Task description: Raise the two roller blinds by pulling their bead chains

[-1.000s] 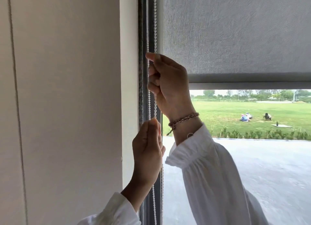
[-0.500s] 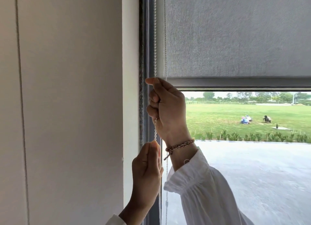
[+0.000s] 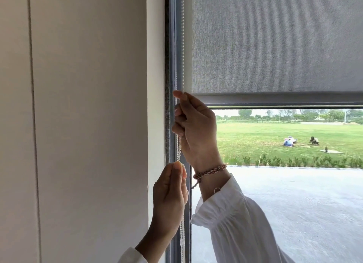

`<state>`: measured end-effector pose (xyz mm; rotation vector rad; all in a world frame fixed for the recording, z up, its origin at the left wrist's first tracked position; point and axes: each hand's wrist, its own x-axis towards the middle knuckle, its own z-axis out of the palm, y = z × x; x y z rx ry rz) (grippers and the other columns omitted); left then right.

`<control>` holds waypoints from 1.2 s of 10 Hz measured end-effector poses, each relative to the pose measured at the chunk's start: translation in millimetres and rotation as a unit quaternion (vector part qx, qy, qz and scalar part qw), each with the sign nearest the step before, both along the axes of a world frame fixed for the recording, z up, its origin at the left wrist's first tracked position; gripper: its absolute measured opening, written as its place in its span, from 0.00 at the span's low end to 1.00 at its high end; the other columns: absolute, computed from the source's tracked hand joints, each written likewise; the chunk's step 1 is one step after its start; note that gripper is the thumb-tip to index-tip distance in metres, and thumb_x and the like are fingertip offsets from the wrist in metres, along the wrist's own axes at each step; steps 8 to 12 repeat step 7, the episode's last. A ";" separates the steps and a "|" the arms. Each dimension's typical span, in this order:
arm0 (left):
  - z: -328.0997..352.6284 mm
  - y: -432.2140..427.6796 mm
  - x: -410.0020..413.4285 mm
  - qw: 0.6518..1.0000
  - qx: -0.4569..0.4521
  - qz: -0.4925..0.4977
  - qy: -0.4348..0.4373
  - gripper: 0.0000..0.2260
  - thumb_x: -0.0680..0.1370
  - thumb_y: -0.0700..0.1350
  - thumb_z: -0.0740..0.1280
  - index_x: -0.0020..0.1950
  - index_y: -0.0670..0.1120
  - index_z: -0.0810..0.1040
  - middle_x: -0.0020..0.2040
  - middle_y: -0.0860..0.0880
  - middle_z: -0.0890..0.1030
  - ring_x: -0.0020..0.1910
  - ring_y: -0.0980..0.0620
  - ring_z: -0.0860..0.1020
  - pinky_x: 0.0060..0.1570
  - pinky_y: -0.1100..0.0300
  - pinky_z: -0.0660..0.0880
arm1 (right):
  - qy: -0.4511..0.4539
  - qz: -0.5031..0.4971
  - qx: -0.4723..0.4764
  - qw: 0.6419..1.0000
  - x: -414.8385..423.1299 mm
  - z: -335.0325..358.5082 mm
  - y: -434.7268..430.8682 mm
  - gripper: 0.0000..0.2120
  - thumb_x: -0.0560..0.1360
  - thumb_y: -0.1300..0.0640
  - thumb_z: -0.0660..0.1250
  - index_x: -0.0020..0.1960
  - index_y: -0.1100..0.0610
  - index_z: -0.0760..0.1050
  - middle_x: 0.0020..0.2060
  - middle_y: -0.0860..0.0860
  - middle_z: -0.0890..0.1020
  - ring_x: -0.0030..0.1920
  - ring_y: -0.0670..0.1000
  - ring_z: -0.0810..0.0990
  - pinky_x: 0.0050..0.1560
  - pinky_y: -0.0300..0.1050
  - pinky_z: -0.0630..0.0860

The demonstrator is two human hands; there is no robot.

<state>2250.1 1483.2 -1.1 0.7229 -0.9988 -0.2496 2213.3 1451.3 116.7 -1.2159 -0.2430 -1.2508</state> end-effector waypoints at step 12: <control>19.4 -30.5 -74.7 0.937 -0.002 0.344 -0.065 0.17 0.75 0.49 0.56 0.59 0.44 0.73 0.56 0.51 0.75 0.56 0.55 0.73 0.56 0.73 0.68 | 0.211 -0.196 -0.036 0.957 -99.1 -38.1 -70.7 0.20 0.73 0.53 0.67 0.63 0.59 0.73 0.62 0.54 0.77 0.60 0.52 0.76 0.64 0.57 0.71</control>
